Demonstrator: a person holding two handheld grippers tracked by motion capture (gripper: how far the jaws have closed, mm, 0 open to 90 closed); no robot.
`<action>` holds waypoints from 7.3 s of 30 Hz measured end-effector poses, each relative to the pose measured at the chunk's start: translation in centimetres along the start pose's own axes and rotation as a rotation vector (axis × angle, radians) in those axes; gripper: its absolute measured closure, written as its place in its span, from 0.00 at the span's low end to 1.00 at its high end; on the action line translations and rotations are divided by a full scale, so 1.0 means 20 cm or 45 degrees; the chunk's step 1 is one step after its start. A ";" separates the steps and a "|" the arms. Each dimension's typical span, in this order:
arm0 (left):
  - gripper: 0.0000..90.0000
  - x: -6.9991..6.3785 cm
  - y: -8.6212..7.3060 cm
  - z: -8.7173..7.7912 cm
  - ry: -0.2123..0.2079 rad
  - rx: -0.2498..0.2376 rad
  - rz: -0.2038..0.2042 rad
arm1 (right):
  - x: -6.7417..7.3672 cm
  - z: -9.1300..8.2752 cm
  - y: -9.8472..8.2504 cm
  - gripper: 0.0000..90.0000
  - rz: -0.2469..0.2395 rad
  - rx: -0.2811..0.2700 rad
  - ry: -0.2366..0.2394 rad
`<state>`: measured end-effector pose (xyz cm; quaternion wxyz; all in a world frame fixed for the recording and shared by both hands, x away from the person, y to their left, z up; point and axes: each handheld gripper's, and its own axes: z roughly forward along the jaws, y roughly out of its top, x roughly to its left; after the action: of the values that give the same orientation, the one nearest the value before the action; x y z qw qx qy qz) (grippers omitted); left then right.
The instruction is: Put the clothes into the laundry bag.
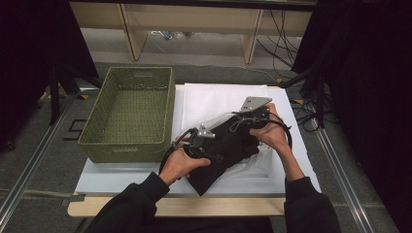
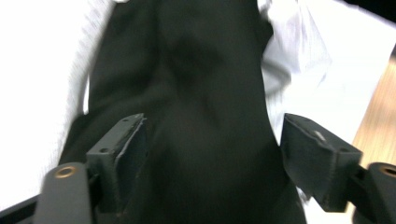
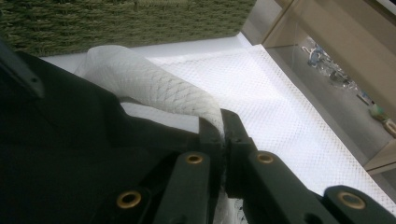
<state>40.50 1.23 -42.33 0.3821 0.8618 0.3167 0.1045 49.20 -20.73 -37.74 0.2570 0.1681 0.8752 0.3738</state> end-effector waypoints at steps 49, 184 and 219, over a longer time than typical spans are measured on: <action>0.26 0.07 -0.10 0.08 -0.057 0.106 -0.048 | 0.01 -0.02 0.01 0.99 -0.023 0.000 0.011; 0.52 0.19 -0.07 0.10 0.052 0.117 -0.127 | 0.00 -0.02 -0.02 0.99 -0.003 0.005 0.031; 0.98 0.19 -0.30 -0.03 -0.057 0.133 -0.104 | 0.05 -0.04 -0.02 0.99 -0.015 0.036 0.051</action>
<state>40.44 6.94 -46.55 0.3477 0.8690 0.3482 0.0529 47.85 -20.98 -37.94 0.2392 0.1589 0.8864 0.3632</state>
